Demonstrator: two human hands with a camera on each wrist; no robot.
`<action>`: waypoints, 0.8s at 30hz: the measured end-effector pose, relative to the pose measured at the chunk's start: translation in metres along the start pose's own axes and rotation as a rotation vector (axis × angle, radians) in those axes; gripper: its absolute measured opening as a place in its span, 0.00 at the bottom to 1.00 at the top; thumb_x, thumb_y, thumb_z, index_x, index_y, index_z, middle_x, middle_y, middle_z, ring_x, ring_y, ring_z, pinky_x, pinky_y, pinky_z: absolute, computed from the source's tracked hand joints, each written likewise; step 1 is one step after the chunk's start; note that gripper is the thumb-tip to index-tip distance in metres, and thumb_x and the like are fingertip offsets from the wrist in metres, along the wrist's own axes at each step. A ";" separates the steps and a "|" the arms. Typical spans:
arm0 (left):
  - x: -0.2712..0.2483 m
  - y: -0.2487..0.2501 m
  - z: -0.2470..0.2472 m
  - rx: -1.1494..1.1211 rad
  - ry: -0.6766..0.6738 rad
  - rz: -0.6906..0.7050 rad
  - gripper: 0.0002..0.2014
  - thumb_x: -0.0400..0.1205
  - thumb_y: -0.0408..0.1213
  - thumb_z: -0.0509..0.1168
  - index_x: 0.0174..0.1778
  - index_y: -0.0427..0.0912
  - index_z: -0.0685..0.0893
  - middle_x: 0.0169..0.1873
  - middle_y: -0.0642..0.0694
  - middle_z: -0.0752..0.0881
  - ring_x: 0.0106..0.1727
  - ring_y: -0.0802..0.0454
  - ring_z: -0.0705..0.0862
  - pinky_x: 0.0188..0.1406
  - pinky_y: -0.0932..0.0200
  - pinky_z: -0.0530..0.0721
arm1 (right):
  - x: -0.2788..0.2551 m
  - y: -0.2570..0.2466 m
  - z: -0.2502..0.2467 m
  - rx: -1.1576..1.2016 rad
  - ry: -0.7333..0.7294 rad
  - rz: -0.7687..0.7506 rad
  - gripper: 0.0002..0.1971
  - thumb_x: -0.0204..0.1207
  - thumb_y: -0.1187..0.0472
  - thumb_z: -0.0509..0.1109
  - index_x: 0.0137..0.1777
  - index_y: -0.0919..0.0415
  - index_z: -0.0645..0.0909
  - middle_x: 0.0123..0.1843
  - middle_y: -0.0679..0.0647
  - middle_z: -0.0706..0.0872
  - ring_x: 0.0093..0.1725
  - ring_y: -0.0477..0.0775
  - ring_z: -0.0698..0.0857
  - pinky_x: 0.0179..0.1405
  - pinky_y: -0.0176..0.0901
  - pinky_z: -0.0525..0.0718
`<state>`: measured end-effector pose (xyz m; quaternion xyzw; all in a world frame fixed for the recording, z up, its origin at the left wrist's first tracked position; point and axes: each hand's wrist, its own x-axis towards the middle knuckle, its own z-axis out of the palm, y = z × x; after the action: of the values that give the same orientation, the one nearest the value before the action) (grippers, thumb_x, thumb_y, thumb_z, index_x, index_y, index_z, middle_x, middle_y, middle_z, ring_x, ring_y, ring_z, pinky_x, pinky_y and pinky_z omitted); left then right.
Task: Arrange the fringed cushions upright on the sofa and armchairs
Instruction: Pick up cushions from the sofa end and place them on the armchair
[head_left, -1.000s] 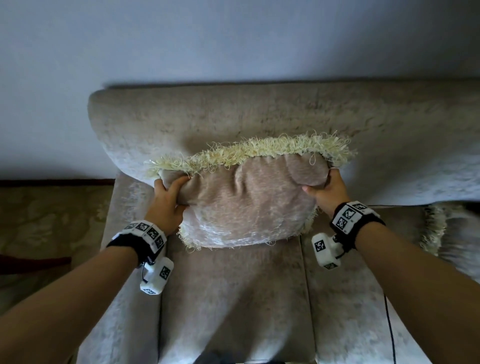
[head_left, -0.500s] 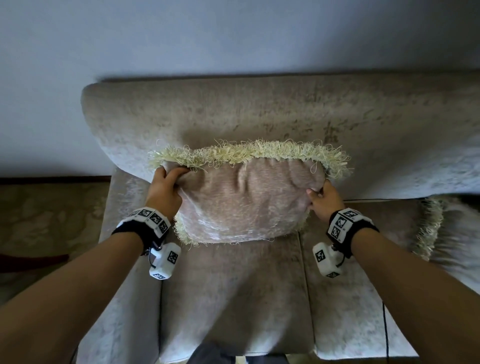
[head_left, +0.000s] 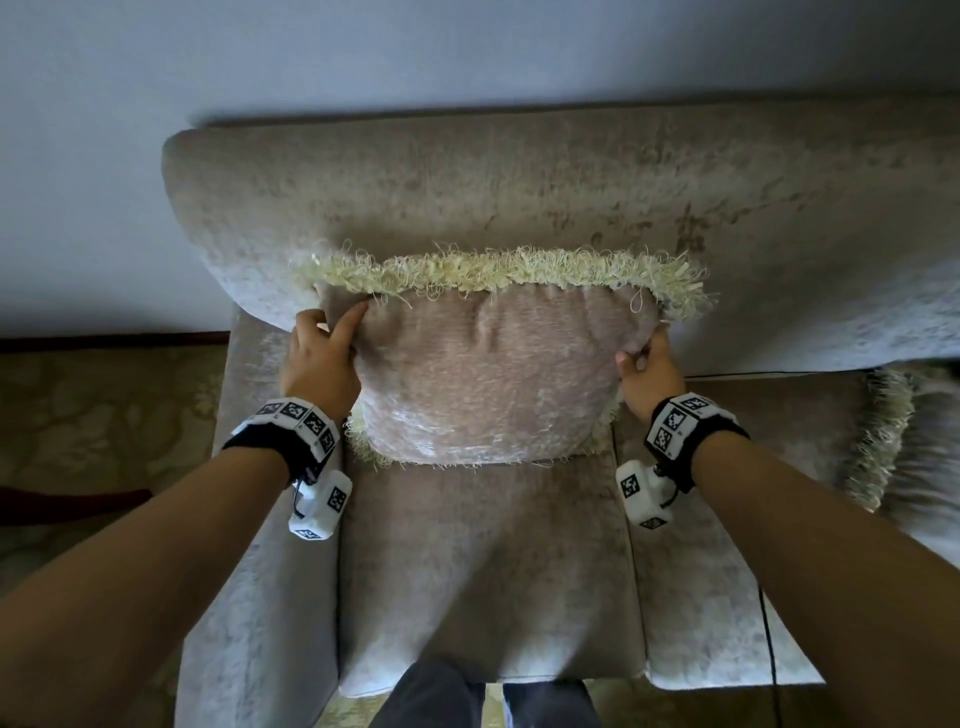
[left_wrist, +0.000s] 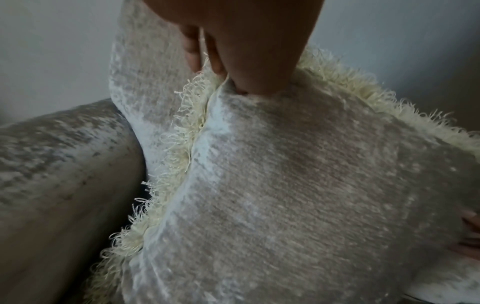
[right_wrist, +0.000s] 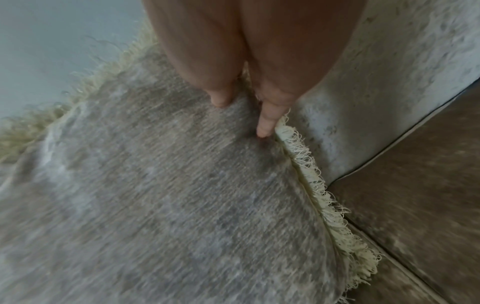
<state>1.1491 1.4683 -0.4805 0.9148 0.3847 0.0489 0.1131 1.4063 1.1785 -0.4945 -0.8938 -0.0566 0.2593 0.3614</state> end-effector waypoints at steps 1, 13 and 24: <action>-0.003 0.002 0.001 0.065 -0.008 -0.022 0.33 0.79 0.31 0.64 0.80 0.56 0.66 0.67 0.30 0.70 0.56 0.28 0.77 0.48 0.36 0.82 | 0.000 -0.003 0.000 0.004 0.011 -0.001 0.24 0.85 0.59 0.63 0.78 0.55 0.61 0.55 0.53 0.79 0.53 0.53 0.77 0.55 0.45 0.73; -0.004 0.020 -0.035 0.274 -0.149 -0.010 0.31 0.79 0.45 0.62 0.81 0.54 0.65 0.62 0.33 0.73 0.58 0.33 0.75 0.53 0.39 0.79 | -0.025 -0.020 -0.017 -0.200 -0.033 0.038 0.33 0.80 0.54 0.69 0.78 0.62 0.56 0.73 0.66 0.72 0.67 0.70 0.78 0.64 0.55 0.78; 0.007 0.179 -0.107 0.220 -0.202 0.492 0.26 0.85 0.58 0.45 0.65 0.48 0.81 0.60 0.38 0.81 0.63 0.35 0.77 0.62 0.39 0.75 | -0.121 -0.017 -0.166 -0.364 0.063 -0.011 0.29 0.81 0.47 0.66 0.77 0.58 0.62 0.71 0.63 0.76 0.61 0.66 0.83 0.57 0.59 0.85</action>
<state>1.2591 1.3704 -0.3326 0.9877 0.1408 -0.0585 0.0357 1.3873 1.0535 -0.3319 -0.9518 -0.0962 0.2148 0.1967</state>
